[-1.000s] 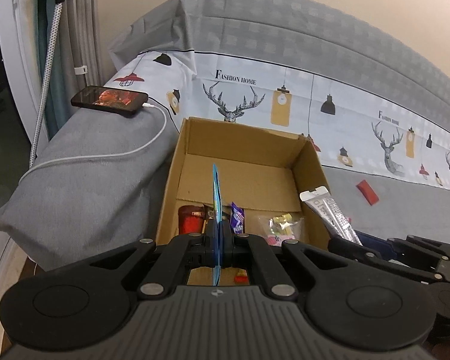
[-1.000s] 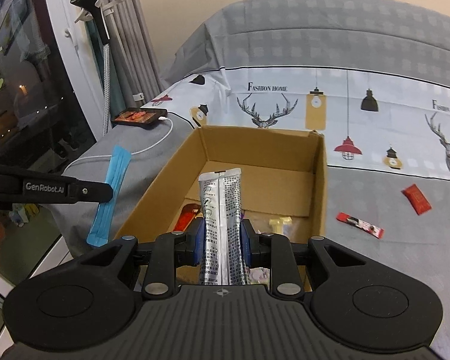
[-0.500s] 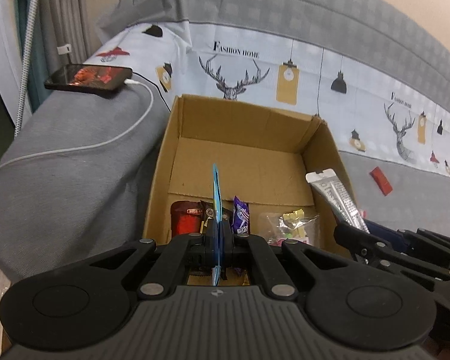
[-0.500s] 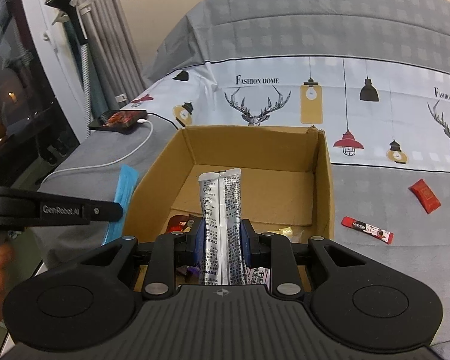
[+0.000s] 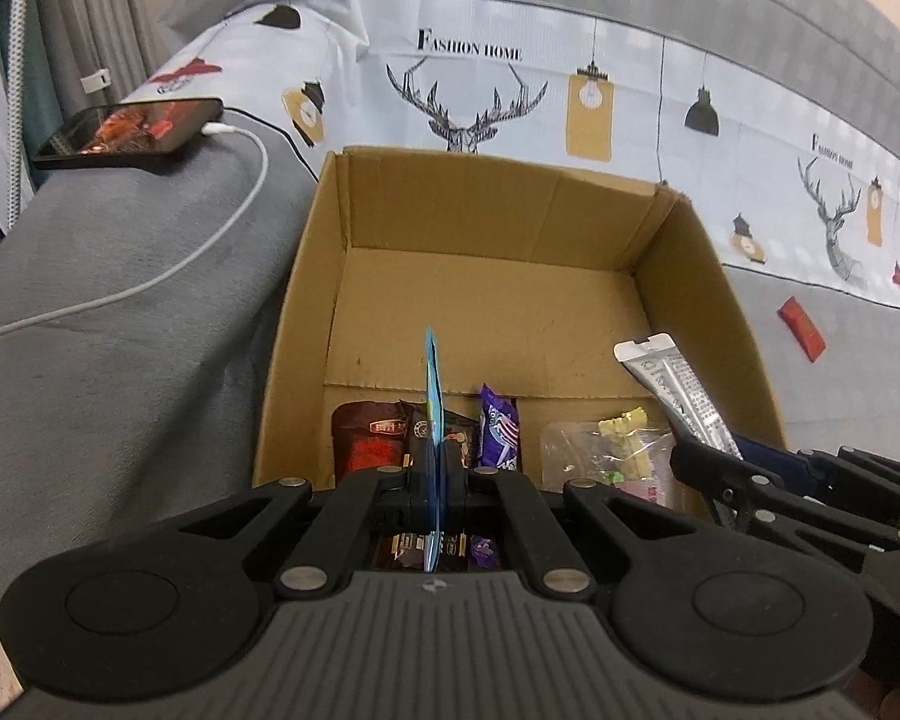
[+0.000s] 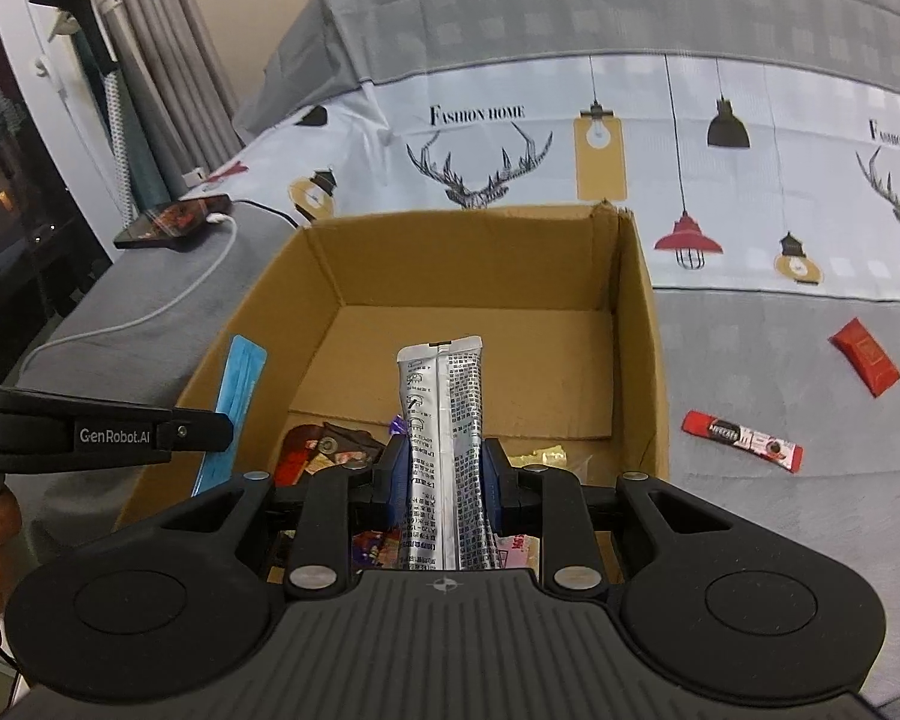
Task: Organize snacks
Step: 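Open both tools to drop the silver pouch and blue strip into the box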
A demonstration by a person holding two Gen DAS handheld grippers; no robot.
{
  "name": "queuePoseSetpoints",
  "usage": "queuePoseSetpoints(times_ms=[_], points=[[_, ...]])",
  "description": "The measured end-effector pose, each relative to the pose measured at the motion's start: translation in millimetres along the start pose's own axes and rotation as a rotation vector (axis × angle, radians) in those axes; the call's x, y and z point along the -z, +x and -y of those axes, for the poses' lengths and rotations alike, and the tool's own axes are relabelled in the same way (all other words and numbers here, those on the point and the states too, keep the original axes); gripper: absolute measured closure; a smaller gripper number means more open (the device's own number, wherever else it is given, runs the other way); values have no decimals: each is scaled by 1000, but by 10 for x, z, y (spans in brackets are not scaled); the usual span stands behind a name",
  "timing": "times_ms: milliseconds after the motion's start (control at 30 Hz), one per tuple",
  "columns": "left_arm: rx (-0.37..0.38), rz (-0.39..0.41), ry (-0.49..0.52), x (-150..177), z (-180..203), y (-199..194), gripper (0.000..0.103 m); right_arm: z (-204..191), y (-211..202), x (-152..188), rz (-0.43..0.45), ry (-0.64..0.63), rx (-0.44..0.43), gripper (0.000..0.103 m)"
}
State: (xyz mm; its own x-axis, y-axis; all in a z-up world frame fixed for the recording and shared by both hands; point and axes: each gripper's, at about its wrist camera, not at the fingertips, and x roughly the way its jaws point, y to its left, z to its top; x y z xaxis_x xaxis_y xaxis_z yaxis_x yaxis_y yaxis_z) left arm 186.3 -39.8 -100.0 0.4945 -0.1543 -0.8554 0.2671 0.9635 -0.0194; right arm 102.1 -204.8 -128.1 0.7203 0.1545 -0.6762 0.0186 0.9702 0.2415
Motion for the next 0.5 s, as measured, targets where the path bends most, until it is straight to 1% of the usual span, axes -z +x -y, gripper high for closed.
queuePoseSetpoints(times_ms=[233, 433, 500], points=[[-10, -31, 7, -66, 0, 262, 103, 50, 249, -5, -37, 11, 5, 76], [-30, -39, 15, -116, -9, 411, 103, 65, 402, -21, -51, 13, 5, 76], [-43, -30, 28, -122, -5, 438, 102, 68, 442, -30, -52, 15, 5, 75]])
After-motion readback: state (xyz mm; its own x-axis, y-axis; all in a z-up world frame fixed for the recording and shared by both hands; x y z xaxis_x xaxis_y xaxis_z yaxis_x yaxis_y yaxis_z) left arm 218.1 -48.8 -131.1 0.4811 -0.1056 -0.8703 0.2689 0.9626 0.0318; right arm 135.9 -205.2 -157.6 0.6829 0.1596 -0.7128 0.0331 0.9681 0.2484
